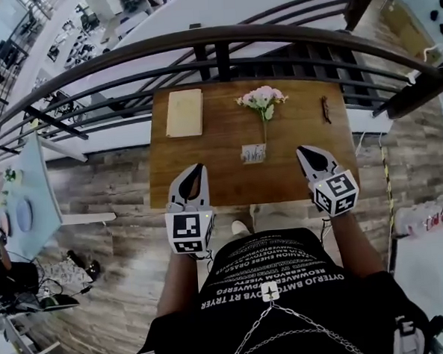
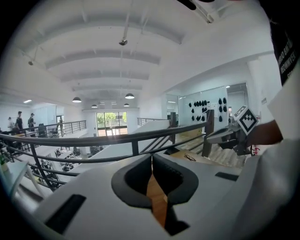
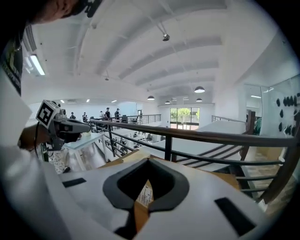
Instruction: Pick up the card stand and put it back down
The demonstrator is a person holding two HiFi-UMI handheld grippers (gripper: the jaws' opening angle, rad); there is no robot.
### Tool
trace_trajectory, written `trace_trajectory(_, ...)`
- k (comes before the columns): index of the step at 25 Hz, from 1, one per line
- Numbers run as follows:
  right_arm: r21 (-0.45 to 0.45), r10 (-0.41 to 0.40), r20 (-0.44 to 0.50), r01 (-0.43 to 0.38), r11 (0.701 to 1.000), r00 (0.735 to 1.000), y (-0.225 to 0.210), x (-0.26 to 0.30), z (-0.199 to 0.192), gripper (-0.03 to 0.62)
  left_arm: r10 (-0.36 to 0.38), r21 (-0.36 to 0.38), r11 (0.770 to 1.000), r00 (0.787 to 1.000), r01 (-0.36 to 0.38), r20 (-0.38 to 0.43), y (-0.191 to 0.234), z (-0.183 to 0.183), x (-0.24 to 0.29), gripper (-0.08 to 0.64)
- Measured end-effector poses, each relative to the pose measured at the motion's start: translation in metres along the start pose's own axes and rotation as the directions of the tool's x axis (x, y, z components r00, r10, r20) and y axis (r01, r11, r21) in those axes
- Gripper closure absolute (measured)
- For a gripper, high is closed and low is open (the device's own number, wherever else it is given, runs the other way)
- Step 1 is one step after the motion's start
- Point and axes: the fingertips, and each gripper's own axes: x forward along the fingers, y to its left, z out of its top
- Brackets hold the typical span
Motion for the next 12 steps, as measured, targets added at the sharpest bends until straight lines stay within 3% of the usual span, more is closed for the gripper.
trace_trajectory(7, -0.045, 0.014, -0.020, -0.015, 0.999, 1.000, -0.004, -0.016, 0.004, 0.578, -0.026, -0.019, 1.000, 0.999, 0.025, -0.038, -0.026, -0.022, 0.007, 0.531)
trace_trajectory(12, -0.048, 0.051, -0.012, -0.052, 0.997, 0.999, -0.028, -0.016, 0.005, 0.578, -0.026, -0.029, 0.999, 0.999, 0.024, -0.046, -0.053, -0.018, 0.027, 0.531)
